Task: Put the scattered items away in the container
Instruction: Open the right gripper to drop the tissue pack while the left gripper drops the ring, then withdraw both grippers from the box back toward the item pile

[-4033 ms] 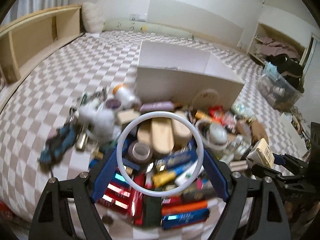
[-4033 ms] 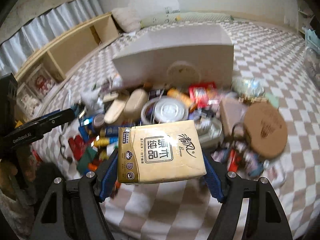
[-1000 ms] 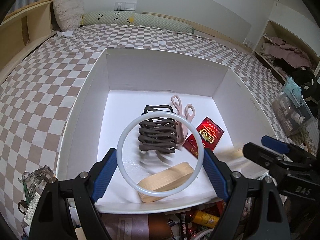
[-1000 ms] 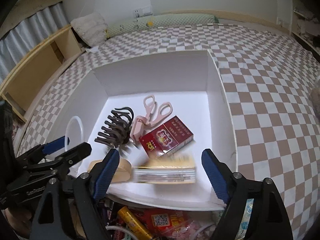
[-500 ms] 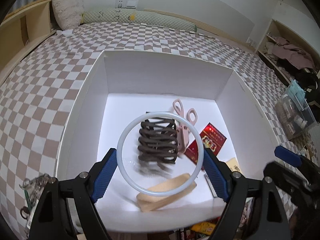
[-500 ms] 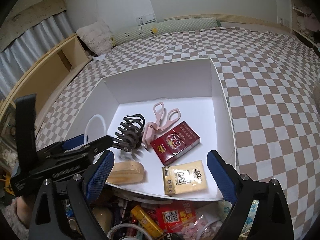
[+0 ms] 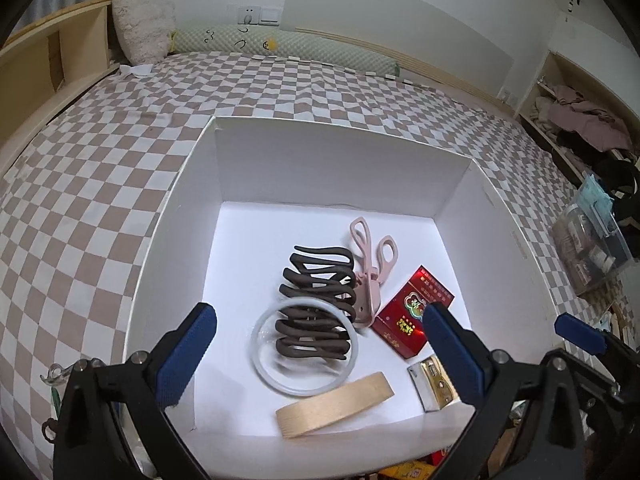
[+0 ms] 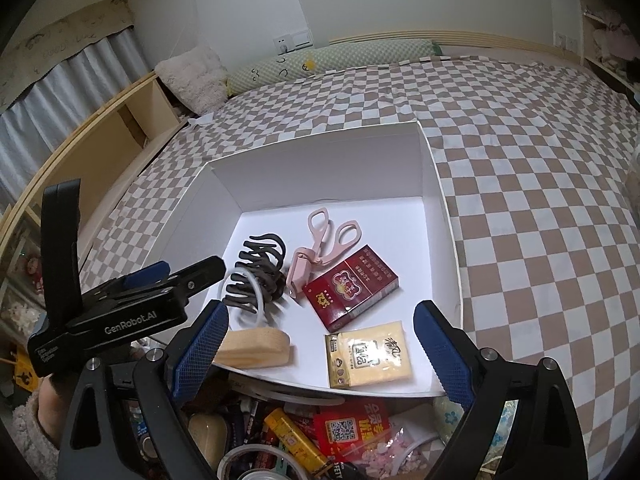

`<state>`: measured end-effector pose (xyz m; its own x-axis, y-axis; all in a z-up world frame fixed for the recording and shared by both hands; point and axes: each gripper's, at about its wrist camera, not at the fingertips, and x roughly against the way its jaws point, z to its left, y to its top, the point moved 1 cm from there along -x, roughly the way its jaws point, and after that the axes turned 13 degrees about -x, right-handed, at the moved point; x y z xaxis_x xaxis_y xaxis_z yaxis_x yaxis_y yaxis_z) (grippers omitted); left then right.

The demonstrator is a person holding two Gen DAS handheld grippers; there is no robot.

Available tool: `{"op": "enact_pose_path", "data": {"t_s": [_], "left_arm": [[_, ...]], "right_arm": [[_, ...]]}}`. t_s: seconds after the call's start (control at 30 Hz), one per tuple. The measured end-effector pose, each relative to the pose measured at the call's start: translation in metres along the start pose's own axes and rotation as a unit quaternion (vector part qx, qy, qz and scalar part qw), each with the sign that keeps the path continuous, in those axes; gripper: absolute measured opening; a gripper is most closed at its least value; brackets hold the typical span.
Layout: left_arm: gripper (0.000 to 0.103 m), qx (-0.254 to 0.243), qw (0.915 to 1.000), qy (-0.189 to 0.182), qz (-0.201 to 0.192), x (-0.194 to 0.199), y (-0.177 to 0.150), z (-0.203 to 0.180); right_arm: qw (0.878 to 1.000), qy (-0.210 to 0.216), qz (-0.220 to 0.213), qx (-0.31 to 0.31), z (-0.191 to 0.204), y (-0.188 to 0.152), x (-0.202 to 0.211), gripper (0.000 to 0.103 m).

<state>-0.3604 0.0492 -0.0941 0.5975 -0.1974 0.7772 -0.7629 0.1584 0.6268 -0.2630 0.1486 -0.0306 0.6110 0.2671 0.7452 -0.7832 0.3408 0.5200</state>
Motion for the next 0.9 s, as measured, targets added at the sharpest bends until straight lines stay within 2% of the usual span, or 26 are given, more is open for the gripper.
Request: {"op": "enact_pose_path", "data": {"t_s": [0.57,0.9], "left_arm": [[0.103,-0.028,0.9994,0.003,-0.019,0.032,-0.011,-0.011],[0.103,-0.028,0.9991,0.012,-0.029,0.051,-0.026,-0.012]], "right_arm": [[1.0,-0.001,-0.003,0.006,0.006,-0.004,0.007,0.094],[0.999,-0.027,-0.022,0.027,0.004,-0.011,0.024,0.094]]}}
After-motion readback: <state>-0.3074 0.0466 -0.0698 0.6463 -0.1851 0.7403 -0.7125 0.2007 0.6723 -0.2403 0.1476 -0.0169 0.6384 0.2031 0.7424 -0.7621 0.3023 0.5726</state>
